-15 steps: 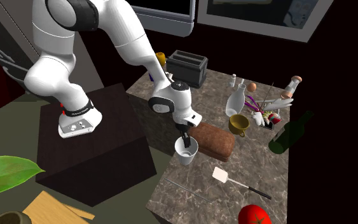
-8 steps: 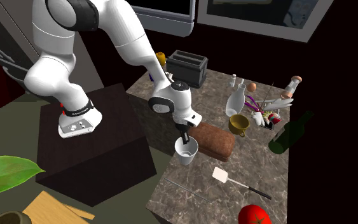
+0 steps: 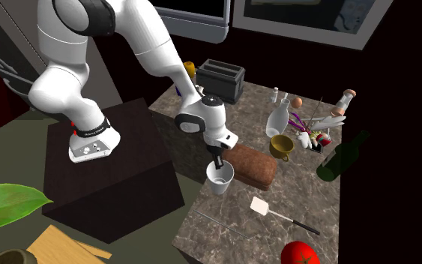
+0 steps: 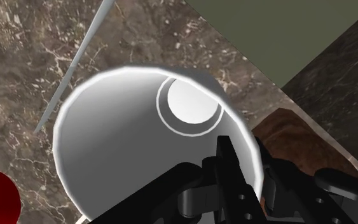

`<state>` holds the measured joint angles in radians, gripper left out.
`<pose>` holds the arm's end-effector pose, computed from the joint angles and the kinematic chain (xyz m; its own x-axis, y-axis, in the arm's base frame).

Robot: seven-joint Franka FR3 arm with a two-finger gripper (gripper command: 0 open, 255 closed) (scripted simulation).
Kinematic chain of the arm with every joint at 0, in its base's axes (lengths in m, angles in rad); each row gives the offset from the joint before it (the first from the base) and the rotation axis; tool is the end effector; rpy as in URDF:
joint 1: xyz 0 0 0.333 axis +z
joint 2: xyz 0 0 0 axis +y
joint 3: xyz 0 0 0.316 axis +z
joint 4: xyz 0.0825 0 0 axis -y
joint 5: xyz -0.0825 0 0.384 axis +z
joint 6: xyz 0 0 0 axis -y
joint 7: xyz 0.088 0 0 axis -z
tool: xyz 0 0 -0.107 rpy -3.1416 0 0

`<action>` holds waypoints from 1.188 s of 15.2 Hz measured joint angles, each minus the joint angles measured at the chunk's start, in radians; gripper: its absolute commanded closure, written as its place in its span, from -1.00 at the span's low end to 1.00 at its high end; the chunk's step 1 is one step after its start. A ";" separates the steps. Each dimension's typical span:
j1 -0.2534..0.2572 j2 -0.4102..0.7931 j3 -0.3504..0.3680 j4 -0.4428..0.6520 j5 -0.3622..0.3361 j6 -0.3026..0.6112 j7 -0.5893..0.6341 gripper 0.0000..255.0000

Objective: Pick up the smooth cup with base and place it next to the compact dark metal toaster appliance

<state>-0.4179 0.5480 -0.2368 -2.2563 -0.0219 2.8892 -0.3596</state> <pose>0.4250 -0.3327 0.1336 0.9725 -0.2290 0.0422 -0.2328 -0.9602 0.1544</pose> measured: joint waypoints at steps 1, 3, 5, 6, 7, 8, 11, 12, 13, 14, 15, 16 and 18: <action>0.000 -0.010 -0.002 -0.003 -0.002 -0.007 -0.001 1.00; 0.006 -0.033 -0.009 -0.010 -0.006 -0.022 0.000 1.00; 0.013 -0.056 -0.015 -0.013 -0.011 -0.042 0.003 1.00; 0.016 -0.072 -0.019 -0.016 -0.014 -0.055 0.003 1.00; 0.021 -0.089 -0.024 -0.020 -0.018 -0.068 0.005 1.00; 0.024 -0.100 -0.027 -0.024 -0.020 -0.075 0.006 1.00; 0.032 -0.143 -0.039 -0.035 -0.031 -0.107 0.008 1.00; 0.035 -0.154 -0.042 -0.034 -0.034 -0.119 0.009 1.00; 0.038 -0.170 -0.046 -0.040 -0.038 -0.128 0.010 1.00; 0.040 -0.182 -0.049 -0.040 -0.042 -0.140 0.010 1.00; 0.043 -0.193 -0.052 -0.040 -0.045 -0.151 0.013 1.00; 0.047 -0.206 -0.055 -0.038 -0.049 -0.166 0.015 1.00; 0.051 -0.233 -0.061 -0.044 -0.057 -0.186 0.017 1.00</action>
<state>-0.3672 0.3155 -0.2983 -2.3000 -0.0791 2.7030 -0.3423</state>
